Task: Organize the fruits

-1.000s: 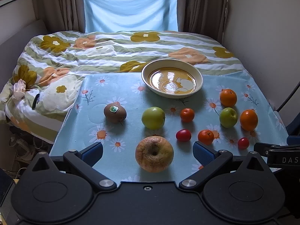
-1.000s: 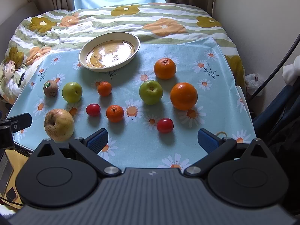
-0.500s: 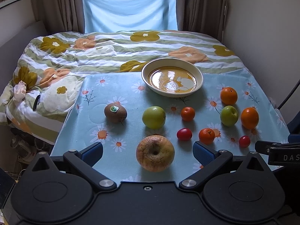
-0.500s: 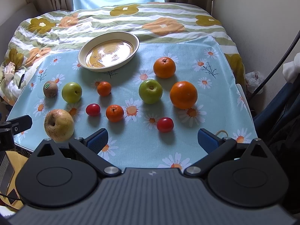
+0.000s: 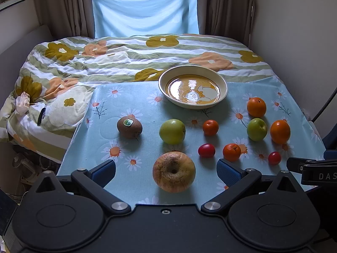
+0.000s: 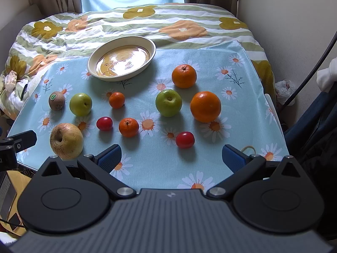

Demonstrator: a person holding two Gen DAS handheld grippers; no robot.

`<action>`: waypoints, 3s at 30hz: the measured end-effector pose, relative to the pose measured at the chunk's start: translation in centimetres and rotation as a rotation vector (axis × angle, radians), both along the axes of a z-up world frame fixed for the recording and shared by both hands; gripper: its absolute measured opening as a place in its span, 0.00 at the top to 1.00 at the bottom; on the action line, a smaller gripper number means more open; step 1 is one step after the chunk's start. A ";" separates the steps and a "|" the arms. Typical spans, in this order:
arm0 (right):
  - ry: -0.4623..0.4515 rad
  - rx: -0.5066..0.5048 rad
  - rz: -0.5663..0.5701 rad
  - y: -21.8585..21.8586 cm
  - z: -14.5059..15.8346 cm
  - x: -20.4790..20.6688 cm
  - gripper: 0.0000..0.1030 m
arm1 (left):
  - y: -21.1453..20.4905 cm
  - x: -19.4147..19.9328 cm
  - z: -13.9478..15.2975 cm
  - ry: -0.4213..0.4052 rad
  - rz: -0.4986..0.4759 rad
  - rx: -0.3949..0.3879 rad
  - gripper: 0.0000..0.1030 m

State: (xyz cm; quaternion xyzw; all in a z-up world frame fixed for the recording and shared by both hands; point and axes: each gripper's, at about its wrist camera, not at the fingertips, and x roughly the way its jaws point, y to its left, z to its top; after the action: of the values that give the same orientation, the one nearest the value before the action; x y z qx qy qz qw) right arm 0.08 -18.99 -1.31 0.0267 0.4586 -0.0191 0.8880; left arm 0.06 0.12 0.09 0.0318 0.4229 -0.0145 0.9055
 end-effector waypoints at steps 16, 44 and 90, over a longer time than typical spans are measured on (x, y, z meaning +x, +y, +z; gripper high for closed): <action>-0.005 -0.001 -0.004 0.0 0.1 -0.2 0.00 | 0.0 -0.1 0.1 -0.004 -0.001 0.001 0.00; -0.049 -0.001 -0.013 0.2 1.2 -0.9 0.00 | 0.1 -0.2 0.5 -0.013 -0.029 0.005 0.00; -0.084 -0.024 0.205 -4.1 -11.9 2.8 0.10 | -3.0 1.6 -12.6 -0.106 0.127 0.082 0.18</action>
State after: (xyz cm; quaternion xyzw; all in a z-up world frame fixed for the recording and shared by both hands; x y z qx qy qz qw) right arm 2.89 -23.08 -13.17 -0.0305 0.4209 0.0675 0.9041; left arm 1.64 -2.90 -12.46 0.0428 0.3756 0.0619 0.9237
